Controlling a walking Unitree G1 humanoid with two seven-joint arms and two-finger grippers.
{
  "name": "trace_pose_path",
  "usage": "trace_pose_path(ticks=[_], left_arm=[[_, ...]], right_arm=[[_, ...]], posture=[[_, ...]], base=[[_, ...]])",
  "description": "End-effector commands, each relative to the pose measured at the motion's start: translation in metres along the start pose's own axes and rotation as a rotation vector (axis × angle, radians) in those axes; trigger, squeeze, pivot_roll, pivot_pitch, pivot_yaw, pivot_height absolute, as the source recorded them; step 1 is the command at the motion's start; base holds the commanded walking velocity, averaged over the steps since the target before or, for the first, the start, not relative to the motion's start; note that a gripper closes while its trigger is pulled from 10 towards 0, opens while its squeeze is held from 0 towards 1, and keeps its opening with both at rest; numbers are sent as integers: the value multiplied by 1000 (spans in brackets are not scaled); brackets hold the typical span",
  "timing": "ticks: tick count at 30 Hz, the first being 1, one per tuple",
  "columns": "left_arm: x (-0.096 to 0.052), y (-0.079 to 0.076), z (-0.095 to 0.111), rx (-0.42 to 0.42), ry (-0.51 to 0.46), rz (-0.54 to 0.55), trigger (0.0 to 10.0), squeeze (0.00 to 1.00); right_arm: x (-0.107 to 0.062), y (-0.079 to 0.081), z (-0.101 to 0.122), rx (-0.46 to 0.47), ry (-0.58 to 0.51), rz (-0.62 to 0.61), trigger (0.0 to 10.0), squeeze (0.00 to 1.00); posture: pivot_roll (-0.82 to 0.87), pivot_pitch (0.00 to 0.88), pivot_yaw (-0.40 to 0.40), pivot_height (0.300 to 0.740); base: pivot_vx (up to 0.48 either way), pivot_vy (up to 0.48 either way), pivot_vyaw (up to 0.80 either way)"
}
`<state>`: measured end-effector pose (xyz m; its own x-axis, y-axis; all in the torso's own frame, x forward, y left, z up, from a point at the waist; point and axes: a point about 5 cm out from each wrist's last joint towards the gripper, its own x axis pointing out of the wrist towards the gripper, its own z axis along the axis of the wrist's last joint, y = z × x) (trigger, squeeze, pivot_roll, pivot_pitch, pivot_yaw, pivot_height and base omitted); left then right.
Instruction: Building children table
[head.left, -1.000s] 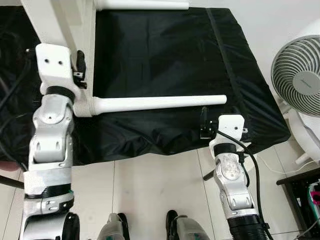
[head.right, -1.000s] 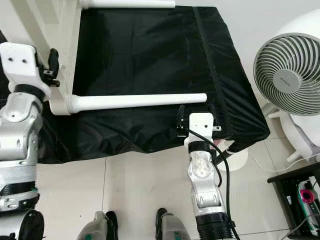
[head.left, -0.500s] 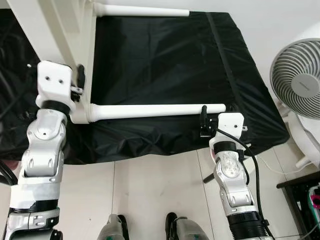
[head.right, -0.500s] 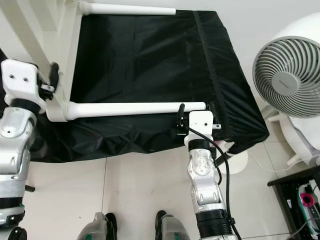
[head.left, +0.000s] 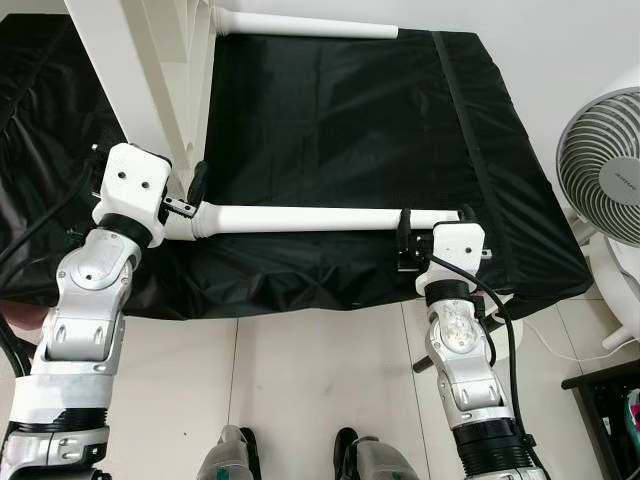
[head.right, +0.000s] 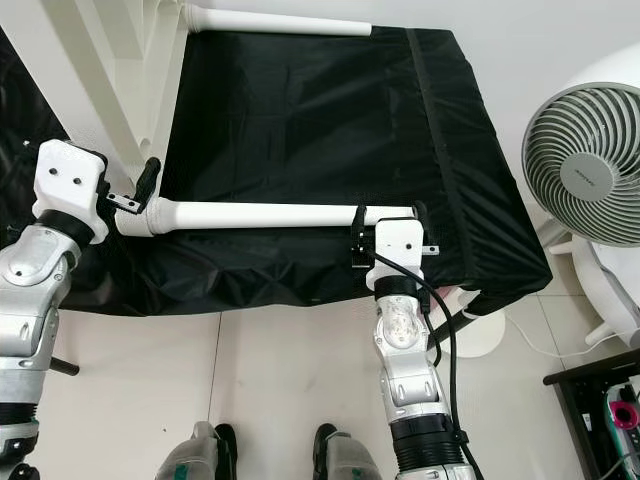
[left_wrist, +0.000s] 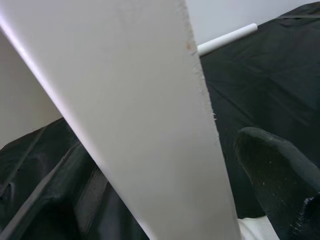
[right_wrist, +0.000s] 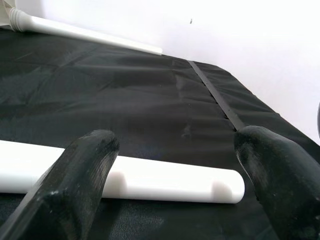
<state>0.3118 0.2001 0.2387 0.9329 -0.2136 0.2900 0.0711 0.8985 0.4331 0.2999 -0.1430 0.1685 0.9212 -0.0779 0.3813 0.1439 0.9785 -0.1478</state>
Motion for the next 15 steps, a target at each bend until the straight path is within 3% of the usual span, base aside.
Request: trace_pose_path(ticks=[1,15], left_arm=[[-8,0,0,-29,18,-15,10000,1000],[-24,-15,-5,-94,65,-15,10000,1000]], right_arm=[[-1,1,-3,-3,2,9,10000,0],[0,2,-3,-2,-2,16,10000,0]], posture=[[150,167,-19,740],[166,157,-22,740]], base=[[0,0,0],[0,0,0]])
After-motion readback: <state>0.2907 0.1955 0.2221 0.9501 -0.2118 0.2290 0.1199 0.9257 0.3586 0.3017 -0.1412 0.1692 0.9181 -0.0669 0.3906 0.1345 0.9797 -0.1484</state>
